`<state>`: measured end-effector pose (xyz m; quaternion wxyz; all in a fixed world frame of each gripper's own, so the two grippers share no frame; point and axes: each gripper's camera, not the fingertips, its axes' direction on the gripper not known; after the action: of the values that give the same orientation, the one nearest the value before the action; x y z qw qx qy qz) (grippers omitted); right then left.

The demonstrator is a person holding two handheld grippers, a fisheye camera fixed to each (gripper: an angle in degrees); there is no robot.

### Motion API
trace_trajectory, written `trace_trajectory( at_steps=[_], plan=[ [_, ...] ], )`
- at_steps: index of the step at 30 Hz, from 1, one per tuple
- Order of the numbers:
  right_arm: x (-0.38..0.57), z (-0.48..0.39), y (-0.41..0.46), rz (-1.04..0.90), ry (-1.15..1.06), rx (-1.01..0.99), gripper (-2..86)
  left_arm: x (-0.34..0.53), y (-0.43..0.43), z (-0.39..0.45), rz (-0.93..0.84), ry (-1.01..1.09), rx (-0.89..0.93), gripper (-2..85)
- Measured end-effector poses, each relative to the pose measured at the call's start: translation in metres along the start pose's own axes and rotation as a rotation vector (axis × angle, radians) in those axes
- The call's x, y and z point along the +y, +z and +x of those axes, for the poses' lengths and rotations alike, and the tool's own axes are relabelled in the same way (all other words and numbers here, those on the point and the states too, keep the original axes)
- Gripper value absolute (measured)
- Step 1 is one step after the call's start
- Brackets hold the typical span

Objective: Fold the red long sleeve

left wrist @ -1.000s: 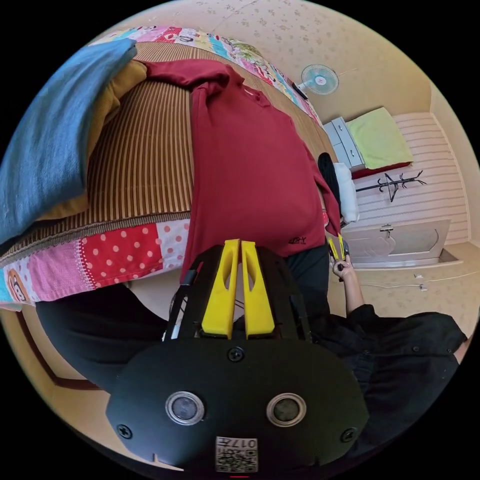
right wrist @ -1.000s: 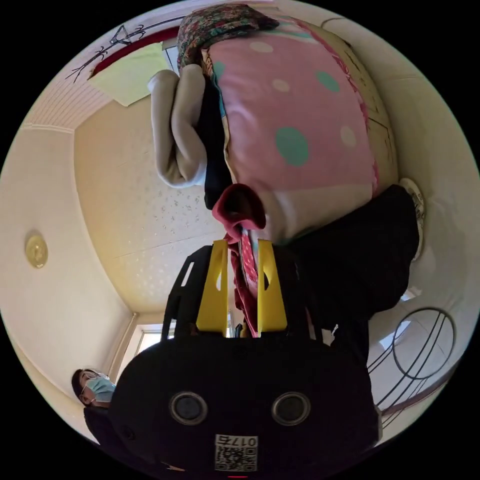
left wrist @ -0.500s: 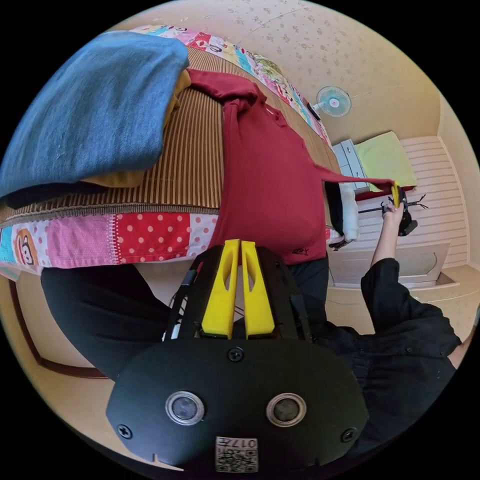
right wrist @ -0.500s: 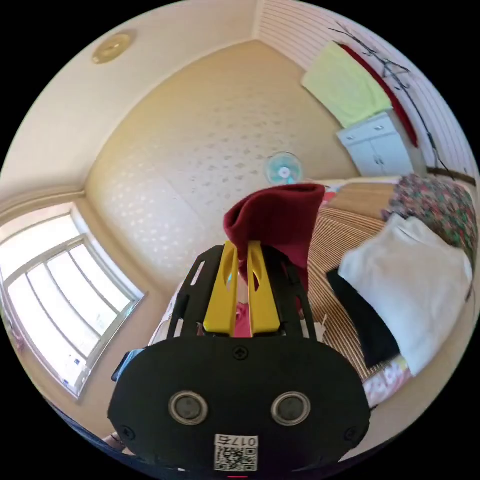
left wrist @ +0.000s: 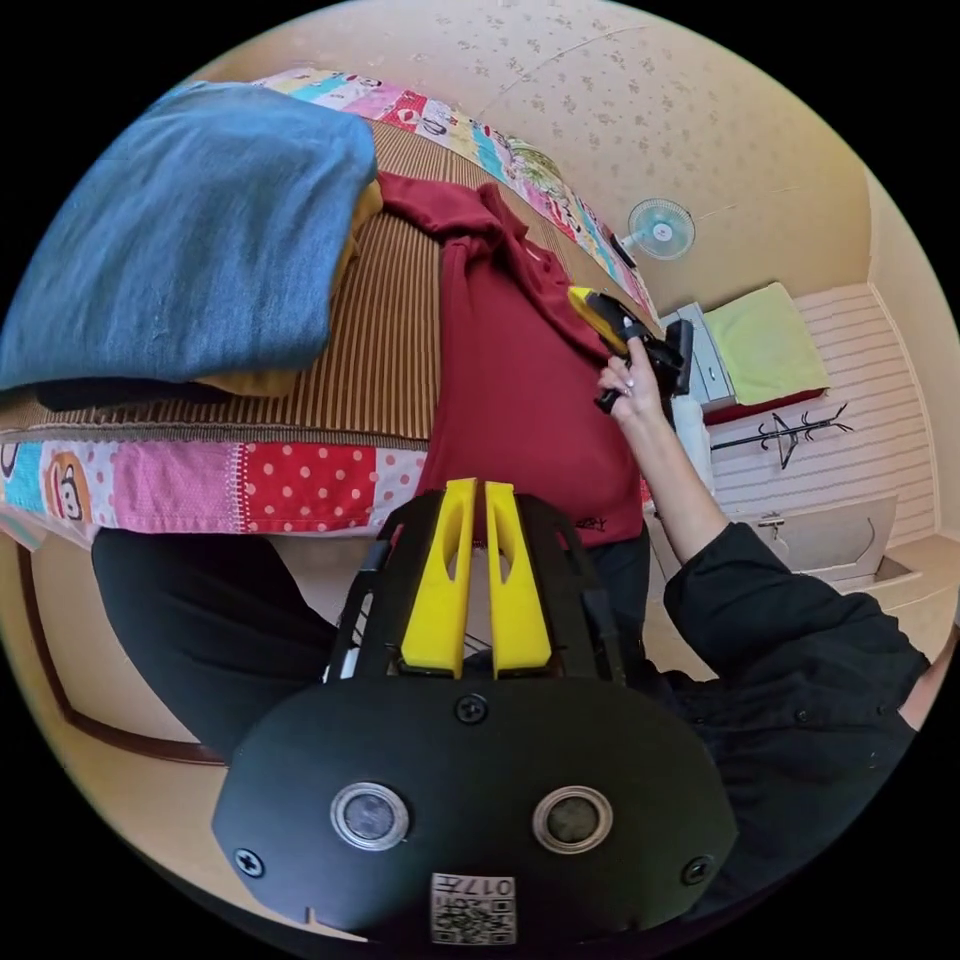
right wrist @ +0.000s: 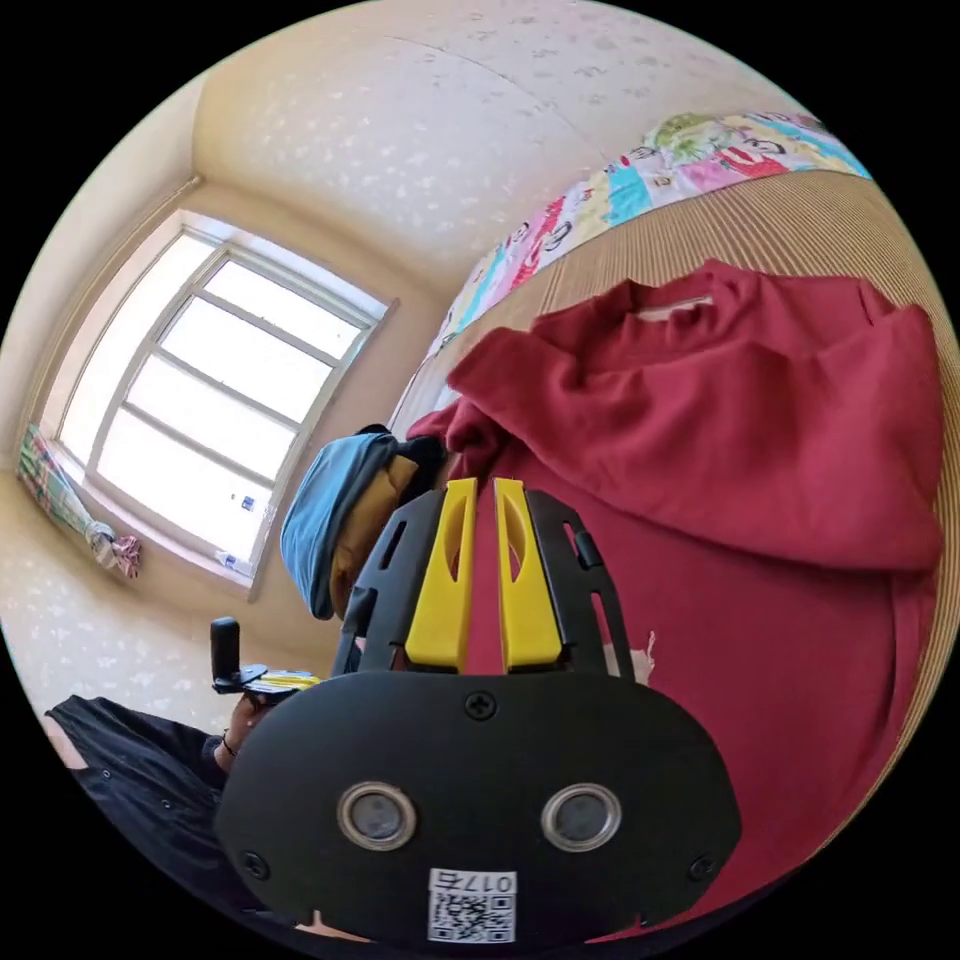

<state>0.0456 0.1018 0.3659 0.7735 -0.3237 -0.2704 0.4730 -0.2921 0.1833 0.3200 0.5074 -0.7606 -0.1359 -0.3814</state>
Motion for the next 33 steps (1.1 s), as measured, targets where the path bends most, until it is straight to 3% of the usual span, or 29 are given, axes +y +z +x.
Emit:
trace_trajectory(
  at_steps=[3, 6, 7, 13, 21, 26, 33],
  plan=[
    [0.024, 0.006, -0.008, 0.080, -0.042, 0.364, 0.9, -0.030, 0.001, -0.005, 0.017, 0.009, 0.017, 4.7],
    [0.035, 0.030, 0.034, -0.075, -0.153, 0.867, 0.6, -0.078, 0.014, 0.000, 0.031, 0.046, 0.015, 5.2],
    [0.044, 0.048, 0.059, -0.182, -0.247, 0.936, 0.5, -0.101, 0.023, 0.004, 0.027, 0.064, 0.007, 5.3],
    [0.035, 0.097, 0.067, -0.159, -0.175, 0.869, 0.3, -0.194, 0.083, 0.001, 0.023, 0.023, -0.033, 5.6],
    [0.052, 0.136, 0.117, -0.053, -0.174, 1.138, 0.2, -0.236, 0.135, -0.053, 0.138, -0.276, 0.046, 9.3],
    [0.071, 0.146, 0.132, -0.012, -0.177, 1.139, 0.2, -0.262, 0.166, -0.099, 0.338, -0.520, 0.220, 10.3],
    [0.093, 0.160, 0.144, 0.019, -0.182, 1.133, 0.2, -0.303, 0.170, -0.078, 0.536, -0.555, 0.114, 6.3]
  ],
)
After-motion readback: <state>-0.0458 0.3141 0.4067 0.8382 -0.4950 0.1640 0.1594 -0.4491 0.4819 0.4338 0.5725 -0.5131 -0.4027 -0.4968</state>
